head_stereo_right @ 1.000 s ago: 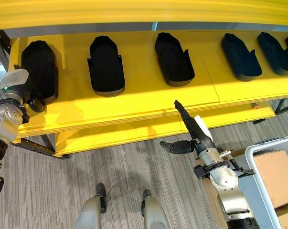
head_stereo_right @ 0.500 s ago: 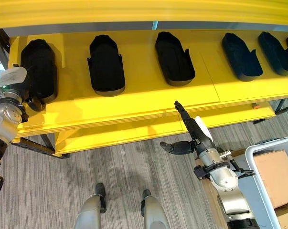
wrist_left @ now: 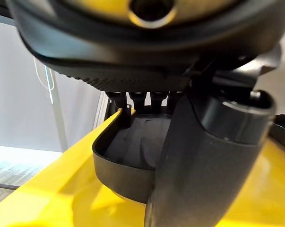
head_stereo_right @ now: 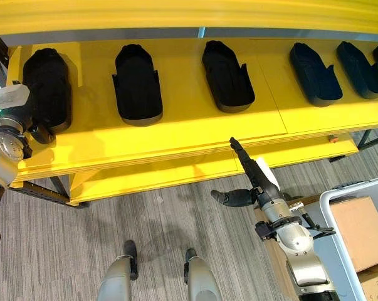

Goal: Move parts from the plastic box to the shelf.

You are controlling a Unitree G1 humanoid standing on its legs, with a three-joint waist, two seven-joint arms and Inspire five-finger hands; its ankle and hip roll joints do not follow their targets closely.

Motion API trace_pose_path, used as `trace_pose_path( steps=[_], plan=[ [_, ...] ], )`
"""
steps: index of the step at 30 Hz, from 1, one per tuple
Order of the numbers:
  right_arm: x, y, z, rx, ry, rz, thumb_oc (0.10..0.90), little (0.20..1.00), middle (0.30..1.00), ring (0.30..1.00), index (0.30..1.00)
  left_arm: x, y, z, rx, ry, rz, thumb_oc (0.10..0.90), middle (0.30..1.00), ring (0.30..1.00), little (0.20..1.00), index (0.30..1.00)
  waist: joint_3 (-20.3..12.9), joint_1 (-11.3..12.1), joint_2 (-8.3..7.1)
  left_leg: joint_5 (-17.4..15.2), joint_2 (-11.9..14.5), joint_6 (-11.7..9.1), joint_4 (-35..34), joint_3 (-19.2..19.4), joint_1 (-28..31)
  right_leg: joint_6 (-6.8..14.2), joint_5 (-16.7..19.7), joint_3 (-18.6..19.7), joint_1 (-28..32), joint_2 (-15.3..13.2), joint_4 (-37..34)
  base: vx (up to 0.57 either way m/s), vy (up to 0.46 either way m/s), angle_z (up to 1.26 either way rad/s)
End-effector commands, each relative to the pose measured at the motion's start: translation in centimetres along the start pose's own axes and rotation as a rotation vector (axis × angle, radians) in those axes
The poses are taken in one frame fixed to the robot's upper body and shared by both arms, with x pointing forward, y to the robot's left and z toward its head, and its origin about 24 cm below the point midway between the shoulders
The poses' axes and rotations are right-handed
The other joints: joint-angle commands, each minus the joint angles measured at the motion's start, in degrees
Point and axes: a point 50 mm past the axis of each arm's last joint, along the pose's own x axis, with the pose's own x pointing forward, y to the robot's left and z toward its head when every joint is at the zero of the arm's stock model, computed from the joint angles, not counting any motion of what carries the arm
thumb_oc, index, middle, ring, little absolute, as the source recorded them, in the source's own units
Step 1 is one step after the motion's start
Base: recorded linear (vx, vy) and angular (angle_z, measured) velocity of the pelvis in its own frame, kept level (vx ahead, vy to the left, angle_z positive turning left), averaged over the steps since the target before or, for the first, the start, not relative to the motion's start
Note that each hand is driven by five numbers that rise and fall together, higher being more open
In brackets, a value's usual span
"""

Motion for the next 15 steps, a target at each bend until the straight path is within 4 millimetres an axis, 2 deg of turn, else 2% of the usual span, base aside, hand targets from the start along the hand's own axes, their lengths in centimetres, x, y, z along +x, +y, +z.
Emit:
trace_pose_path(
  steps=[1,15],
  plan=[
    [0.0,-3.3,4.4,-0.091,-0.224,-0.125,0.9,1.0,1.0,1.0,1.0,0.5,7.5,-0.9,-0.002,0.028,0.275,0.9,1.0,1.0,1.0,1.0,-4.8,0.2,-0.5,-3.9,0.5,-0.6,6.7,-1.9,-4.1,3.5,4.8,-3.0,11.2,-5.2,-13.2,0.0,0.0,0.0],
    [0.1,-3.7,4.3,-0.093,-0.218,-0.141,0.9,1.0,1.0,1.0,1.0,-0.6,7.0,-0.2,0.095,-0.067,0.273,0.9,1.0,1.0,1.0,1.0,-4.6,1.0,-0.13,-3.5,0.5,-0.6,6.6,-2.4,-3.9,2.9,4.0,-3.3,10.9,-5.0,-11.6,0.0,0.0,0.0]
  ],
)
